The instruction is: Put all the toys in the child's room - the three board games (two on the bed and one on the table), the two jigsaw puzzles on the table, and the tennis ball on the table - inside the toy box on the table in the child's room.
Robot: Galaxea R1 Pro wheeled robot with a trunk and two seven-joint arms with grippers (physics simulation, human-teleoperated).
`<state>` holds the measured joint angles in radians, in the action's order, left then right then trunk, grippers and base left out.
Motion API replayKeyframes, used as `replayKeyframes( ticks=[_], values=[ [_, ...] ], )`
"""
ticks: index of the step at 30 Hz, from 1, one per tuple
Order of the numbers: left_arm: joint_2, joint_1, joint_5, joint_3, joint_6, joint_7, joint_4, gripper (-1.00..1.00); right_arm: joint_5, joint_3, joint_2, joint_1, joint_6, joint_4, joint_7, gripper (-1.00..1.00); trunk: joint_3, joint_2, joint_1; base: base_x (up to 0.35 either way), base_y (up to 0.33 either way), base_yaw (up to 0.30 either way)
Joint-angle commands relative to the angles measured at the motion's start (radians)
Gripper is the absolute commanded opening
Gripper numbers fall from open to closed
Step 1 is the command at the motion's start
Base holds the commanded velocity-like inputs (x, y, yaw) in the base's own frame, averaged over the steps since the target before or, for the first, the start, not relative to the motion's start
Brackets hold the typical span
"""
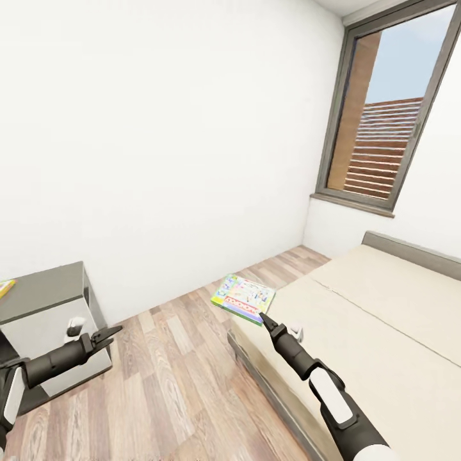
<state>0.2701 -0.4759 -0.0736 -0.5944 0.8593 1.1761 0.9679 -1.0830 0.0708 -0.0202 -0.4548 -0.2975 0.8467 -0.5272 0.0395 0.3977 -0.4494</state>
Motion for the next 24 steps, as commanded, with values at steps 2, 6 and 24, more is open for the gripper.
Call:
replayKeyframes(
  ticks=[2,6,24],
  values=[
    [0.000,-0.001,-0.002,-0.001,0.007,0.002,0.000,1.00,-0.011,0.000,0.000,-0.001,-0.008,0.000,0.000,-1.00,0.002,0.002,-0.001,0.000,-0.189,0.285],
    [0.000,-0.001,-0.002,-0.001,0.007,0.002,0.000,1.00,-0.011,0.000,0.000,-0.001,-0.008,0.000,0.000,-1.00,0.002,0.002,-0.001,0.000,-0.144,0.286],
    [0.000,-0.001,-0.002,-0.001,0.007,0.002,0.000,1.00,-0.011,0.000,0.000,-0.001,-0.008,0.000,0.000,-1.00,0.002,0.002,-0.001,0.000,-0.035,0.286]
  ],
)
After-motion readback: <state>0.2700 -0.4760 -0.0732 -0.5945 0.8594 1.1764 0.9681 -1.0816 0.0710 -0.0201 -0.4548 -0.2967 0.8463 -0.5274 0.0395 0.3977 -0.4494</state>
